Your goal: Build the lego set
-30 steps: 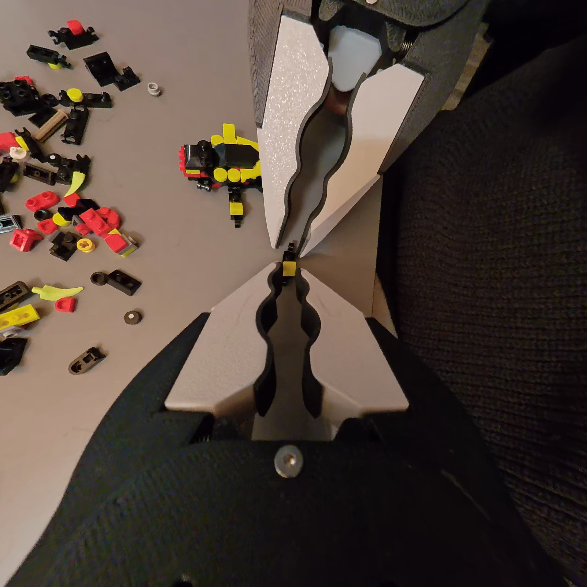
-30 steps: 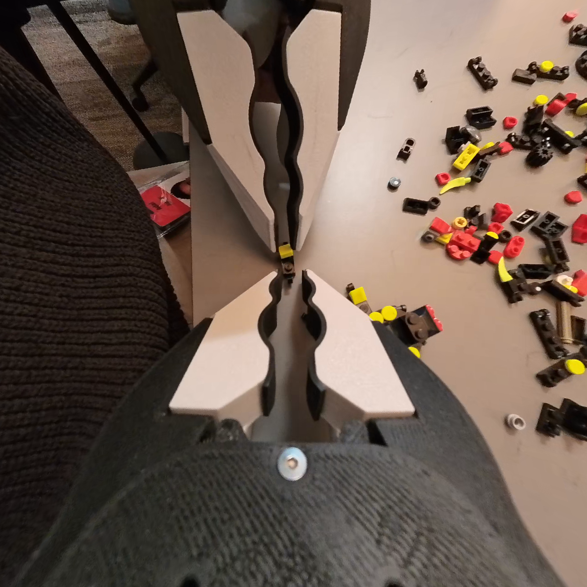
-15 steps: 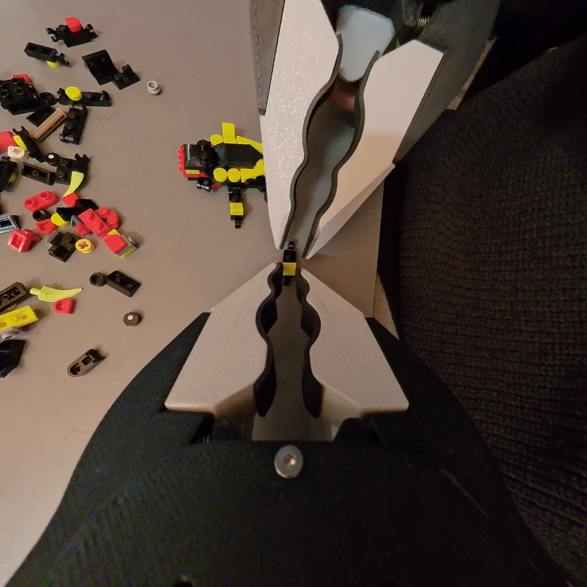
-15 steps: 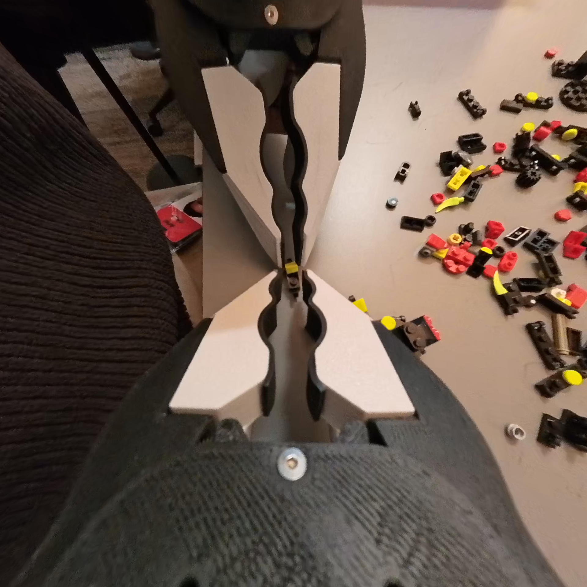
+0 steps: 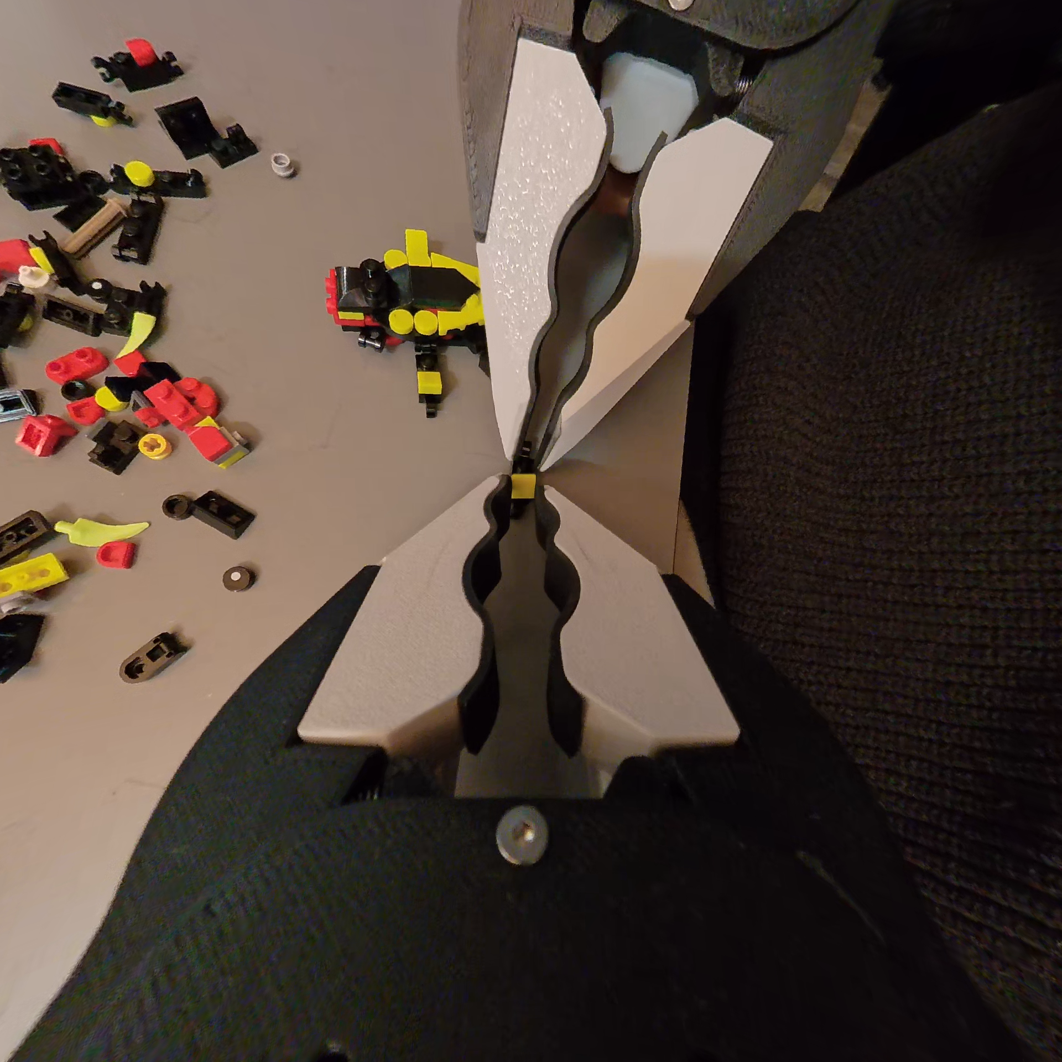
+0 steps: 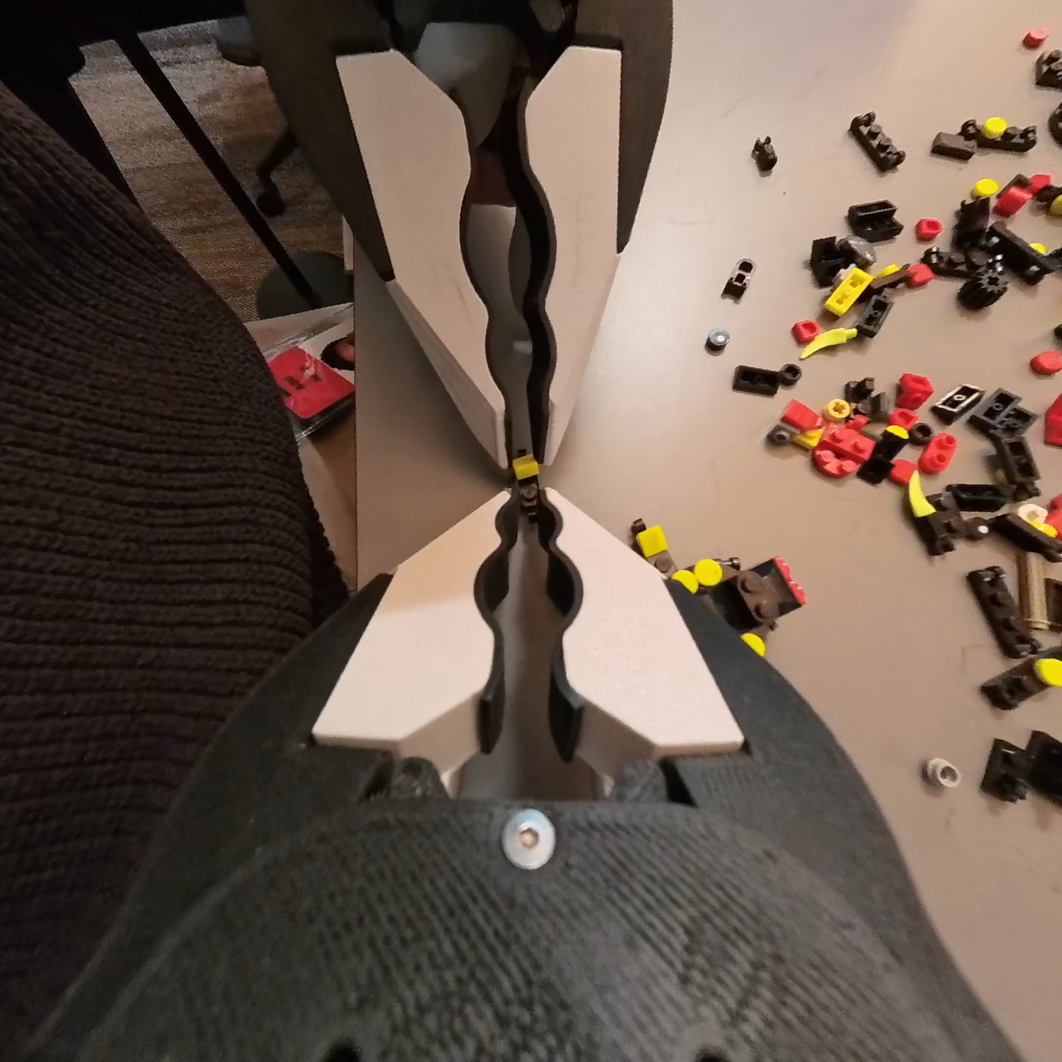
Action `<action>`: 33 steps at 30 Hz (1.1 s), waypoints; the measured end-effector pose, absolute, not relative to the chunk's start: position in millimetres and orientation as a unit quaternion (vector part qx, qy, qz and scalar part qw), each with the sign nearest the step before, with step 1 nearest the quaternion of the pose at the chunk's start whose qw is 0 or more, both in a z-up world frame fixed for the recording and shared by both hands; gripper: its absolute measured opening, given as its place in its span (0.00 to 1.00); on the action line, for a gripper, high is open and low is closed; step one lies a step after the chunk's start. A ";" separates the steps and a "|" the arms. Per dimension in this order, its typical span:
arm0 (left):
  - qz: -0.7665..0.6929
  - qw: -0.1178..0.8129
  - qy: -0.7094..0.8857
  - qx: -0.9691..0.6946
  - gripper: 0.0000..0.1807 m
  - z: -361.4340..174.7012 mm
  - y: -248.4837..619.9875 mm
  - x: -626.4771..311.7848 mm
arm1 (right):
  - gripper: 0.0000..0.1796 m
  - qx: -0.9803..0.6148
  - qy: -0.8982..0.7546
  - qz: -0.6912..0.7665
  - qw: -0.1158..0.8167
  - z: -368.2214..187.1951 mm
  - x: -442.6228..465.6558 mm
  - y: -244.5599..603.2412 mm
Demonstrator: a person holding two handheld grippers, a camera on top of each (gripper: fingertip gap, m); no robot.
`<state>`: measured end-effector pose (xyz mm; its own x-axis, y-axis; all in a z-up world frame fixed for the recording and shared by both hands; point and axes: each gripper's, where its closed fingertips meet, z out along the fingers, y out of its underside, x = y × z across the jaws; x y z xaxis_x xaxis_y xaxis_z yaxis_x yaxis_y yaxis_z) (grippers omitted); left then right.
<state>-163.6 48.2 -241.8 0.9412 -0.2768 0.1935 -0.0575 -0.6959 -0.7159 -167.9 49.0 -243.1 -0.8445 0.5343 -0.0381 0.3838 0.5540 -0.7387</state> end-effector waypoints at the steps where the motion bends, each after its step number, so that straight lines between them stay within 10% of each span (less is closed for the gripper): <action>1: -0.145 0.380 0.091 -0.909 0.03 -241.6 48.3 -163.6 | 0.02 -0.262 -0.876 0.393 0.096 -243.1 -167.9 48.8; 33: -0.148 0.346 0.068 -0.924 0.03 -242.6 47.4 -162.7 | 0.02 -0.264 -0.875 0.395 0.092 -243.6 -168.2 49.0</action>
